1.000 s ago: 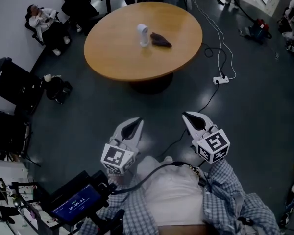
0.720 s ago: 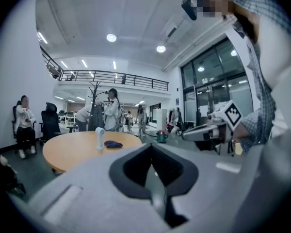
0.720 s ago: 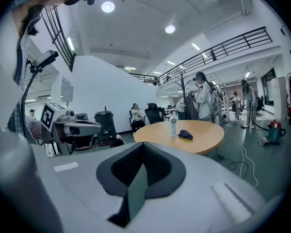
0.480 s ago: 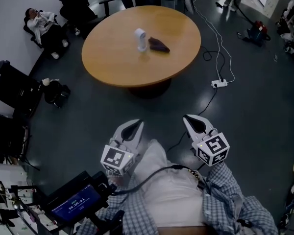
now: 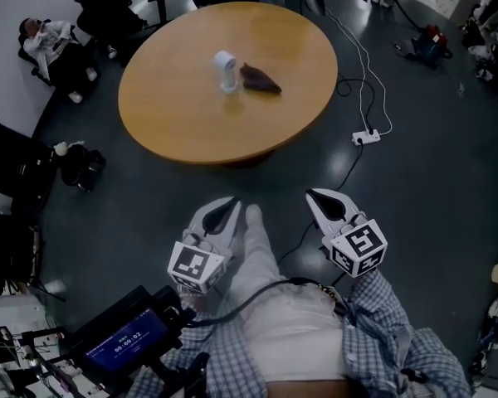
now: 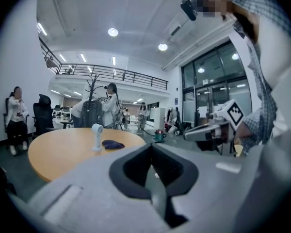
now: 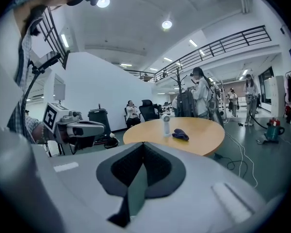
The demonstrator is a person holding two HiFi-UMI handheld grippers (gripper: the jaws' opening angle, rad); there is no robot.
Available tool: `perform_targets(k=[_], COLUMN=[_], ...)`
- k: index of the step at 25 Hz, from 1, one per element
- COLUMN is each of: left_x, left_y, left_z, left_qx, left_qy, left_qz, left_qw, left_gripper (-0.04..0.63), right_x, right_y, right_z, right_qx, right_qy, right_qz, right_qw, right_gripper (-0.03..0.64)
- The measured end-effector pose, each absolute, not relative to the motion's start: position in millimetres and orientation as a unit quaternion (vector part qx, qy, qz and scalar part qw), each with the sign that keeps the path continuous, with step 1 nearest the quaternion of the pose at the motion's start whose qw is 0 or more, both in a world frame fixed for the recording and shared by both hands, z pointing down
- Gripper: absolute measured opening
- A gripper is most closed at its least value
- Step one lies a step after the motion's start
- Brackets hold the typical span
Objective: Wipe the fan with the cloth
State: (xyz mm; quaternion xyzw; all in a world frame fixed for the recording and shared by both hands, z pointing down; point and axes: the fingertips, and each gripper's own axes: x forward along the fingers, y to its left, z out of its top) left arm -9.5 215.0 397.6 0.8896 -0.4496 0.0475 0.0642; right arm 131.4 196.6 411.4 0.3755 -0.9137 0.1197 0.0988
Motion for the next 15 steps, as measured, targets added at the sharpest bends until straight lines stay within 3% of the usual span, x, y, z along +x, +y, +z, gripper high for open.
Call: perform_targets(k=[15], left_x=[-56.3], left_y=[33.0], left_z=[407.6], left_qx=[0.908], left_qy=[-0.405], left_qz=[0.093], left_qw=[0.058], left_gripper=[0.002], right_x=[73.8], right_y=[14.1], right_z=[408.1], right_qx=[0.395], right_qy=[-0.904], right_qz=[0.132], right_qw=[0.101], right_gripper=[0.003])
